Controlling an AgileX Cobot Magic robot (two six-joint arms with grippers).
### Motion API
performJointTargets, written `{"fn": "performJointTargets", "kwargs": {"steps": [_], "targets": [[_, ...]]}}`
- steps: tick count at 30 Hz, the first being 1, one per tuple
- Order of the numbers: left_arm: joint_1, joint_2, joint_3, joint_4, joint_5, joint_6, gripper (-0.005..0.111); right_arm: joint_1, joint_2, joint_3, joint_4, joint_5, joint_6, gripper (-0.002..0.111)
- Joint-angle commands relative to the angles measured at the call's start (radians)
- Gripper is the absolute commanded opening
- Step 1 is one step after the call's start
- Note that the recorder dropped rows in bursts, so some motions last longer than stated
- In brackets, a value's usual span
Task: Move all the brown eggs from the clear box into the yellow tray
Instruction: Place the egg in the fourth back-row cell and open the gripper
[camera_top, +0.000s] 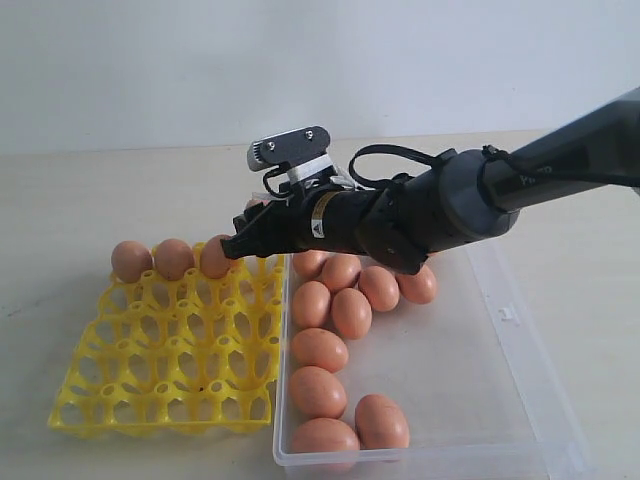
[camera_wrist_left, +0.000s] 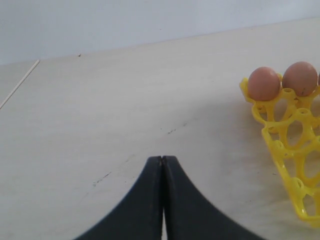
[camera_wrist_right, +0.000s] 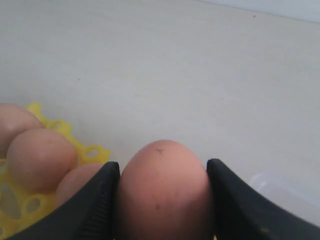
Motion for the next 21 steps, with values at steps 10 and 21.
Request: {"fn": "performJointTargets", "kwargs": {"steps": [10, 21], "targets": [[-0.008, -0.006, -0.004, -0.002, -0.009, -0.006, 0.000, 0.004, -0.010, -0.008, -0.015, 0.057, 0.014, 0.067], [-0.008, -0.006, -0.004, -0.002, -0.009, -0.006, 0.000, 0.002, -0.312, -0.008, -0.088, 0.478, -0.118, 0.002]]}}
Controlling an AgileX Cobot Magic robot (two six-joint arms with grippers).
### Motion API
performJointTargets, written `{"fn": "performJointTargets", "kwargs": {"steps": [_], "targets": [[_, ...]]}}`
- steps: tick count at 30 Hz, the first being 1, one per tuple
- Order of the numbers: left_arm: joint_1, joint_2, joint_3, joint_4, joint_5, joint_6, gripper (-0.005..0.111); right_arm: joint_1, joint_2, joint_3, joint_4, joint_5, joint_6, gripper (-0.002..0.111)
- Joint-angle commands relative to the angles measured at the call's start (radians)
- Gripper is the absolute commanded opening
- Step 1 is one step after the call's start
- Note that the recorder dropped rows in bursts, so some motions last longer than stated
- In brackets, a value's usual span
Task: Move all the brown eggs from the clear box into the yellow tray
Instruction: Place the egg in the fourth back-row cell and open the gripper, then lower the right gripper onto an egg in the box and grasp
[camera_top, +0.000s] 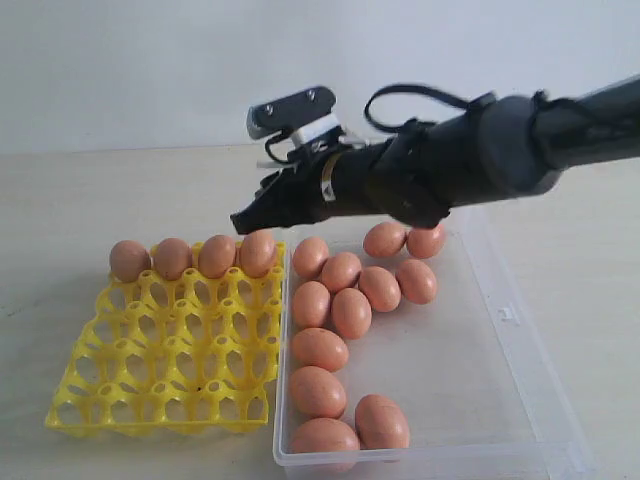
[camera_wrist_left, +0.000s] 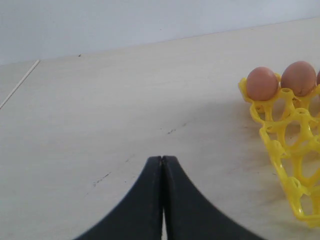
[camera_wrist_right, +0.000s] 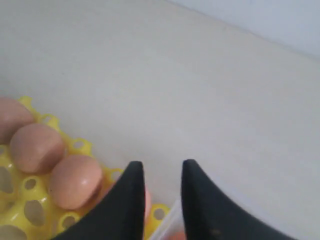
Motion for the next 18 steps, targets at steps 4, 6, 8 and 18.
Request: {"fn": "performJointTargets", "kwargs": {"steps": [4, 6, 8, 18], "targets": [[-0.008, -0.006, -0.004, -0.002, -0.009, -0.006, 0.000, -0.014, -0.224, -0.002, -0.066, 0.499, -0.132, 0.000], [-0.008, -0.006, -0.004, -0.002, -0.009, -0.006, 0.000, -0.029, -0.235, 0.012, -0.067, 0.607, -0.131, 0.000], [-0.008, -0.006, -0.004, -0.002, -0.009, -0.006, 0.000, -0.049, -0.235, 0.039, -0.050, 0.696, -0.131, 0.002], [-0.008, -0.006, -0.004, -0.002, -0.009, -0.006, 0.000, -0.093, -0.225, 0.118, 0.019, 0.629, -0.029, 0.063]]}}
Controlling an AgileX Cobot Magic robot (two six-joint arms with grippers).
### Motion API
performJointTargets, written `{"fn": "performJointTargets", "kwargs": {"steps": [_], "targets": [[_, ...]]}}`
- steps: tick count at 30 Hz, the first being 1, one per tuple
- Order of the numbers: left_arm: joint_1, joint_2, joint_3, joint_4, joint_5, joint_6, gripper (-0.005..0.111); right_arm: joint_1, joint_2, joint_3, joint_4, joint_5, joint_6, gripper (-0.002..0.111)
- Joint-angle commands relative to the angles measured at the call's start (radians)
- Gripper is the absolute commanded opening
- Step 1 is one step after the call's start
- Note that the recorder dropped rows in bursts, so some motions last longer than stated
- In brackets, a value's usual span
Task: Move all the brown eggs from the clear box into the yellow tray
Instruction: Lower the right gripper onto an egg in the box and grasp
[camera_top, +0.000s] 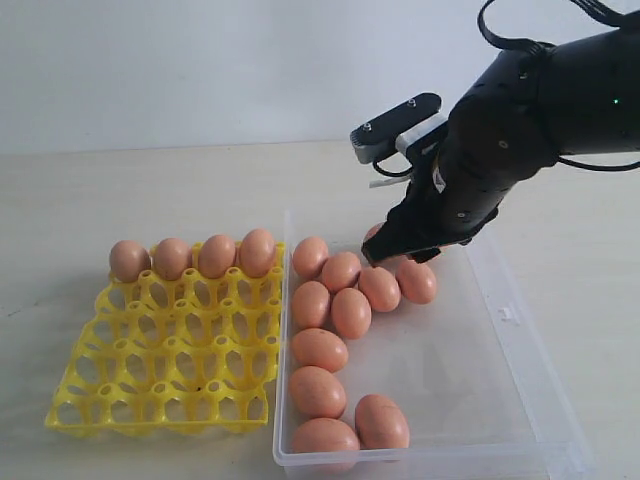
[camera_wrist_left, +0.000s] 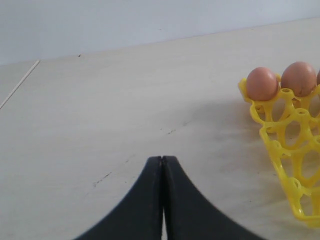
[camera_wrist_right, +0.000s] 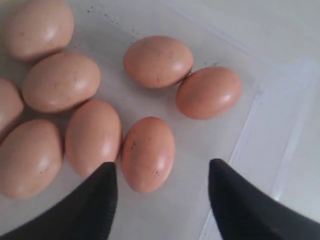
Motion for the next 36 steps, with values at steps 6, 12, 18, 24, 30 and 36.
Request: {"fn": "performJointTargets", "kwargs": {"steps": [6, 12, 18, 24, 30, 36], "targets": [[-0.008, -0.006, -0.004, -0.002, -0.009, -0.006, 0.000, -0.061, 0.074, 0.006, -0.037, -0.074, 0.184, 0.058], [-0.008, -0.006, -0.004, -0.002, -0.009, -0.006, 0.000, -0.061, 0.146, 0.006, 0.000, -0.179, 0.184, 0.058], [-0.008, -0.006, -0.004, -0.002, -0.009, -0.006, 0.000, -0.061, 0.191, 0.006, -0.017, -0.208, 0.184, 0.058], [-0.008, -0.006, -0.004, -0.002, -0.009, -0.006, 0.000, -0.061, 0.238, 0.006, -0.017, -0.225, 0.182, 0.055], [-0.008, -0.006, -0.004, -0.002, -0.009, -0.006, 0.000, -0.061, 0.214, 0.006, -0.040, -0.202, 0.182, 0.001], [-0.008, -0.006, -0.004, -0.002, -0.009, -0.006, 0.000, -0.041, 0.059, 0.031, -0.120, -0.456, 0.182, 0.000]]}}
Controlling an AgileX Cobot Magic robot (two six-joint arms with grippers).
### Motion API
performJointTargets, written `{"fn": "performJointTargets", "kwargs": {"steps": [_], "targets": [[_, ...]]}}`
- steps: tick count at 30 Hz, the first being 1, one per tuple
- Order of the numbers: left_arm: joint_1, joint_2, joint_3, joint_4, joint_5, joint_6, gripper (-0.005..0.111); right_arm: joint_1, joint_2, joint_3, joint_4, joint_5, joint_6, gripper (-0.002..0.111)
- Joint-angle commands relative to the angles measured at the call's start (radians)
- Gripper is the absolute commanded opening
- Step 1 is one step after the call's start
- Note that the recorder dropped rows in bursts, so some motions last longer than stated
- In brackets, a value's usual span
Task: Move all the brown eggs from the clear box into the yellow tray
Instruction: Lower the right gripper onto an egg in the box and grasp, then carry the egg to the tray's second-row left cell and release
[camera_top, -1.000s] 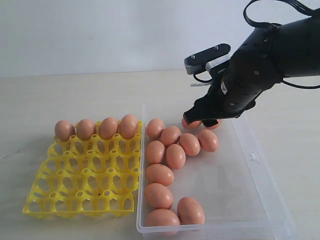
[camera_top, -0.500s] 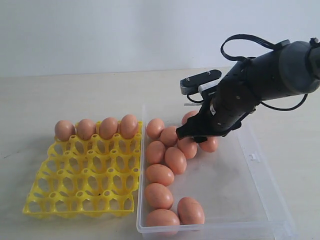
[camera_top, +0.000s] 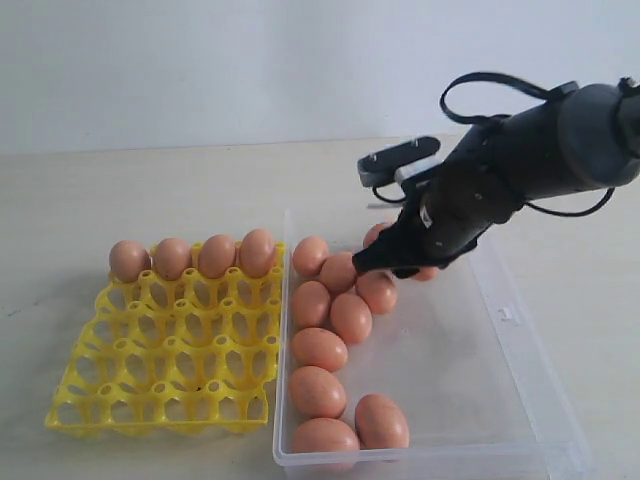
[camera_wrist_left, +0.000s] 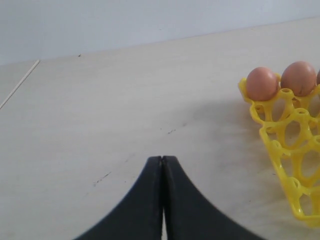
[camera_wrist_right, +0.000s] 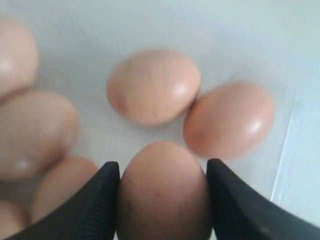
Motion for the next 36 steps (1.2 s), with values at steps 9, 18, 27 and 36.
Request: {"fn": "performJointTargets", "kwargs": {"steps": [9, 18, 27, 36], "targets": [[-0.008, -0.006, -0.004, -0.002, -0.009, -0.006, 0.000, 0.234, 0.189, -0.168, -0.181, -0.998, 0.066, 0.000], [-0.008, -0.006, -0.004, -0.002, -0.009, -0.006, 0.000, 0.305, 0.403, -0.393, -0.348, -0.934, 0.314, 0.000], [-0.008, -0.006, -0.004, -0.002, -0.009, -0.006, 0.000, 0.308, 0.456, -0.412, -0.394, -0.927, 0.344, 0.016], [-0.008, -0.006, -0.004, -0.002, -0.009, -0.006, 0.000, 0.308, 0.476, -0.458, -0.380, -0.886, 0.344, 0.067]]}}
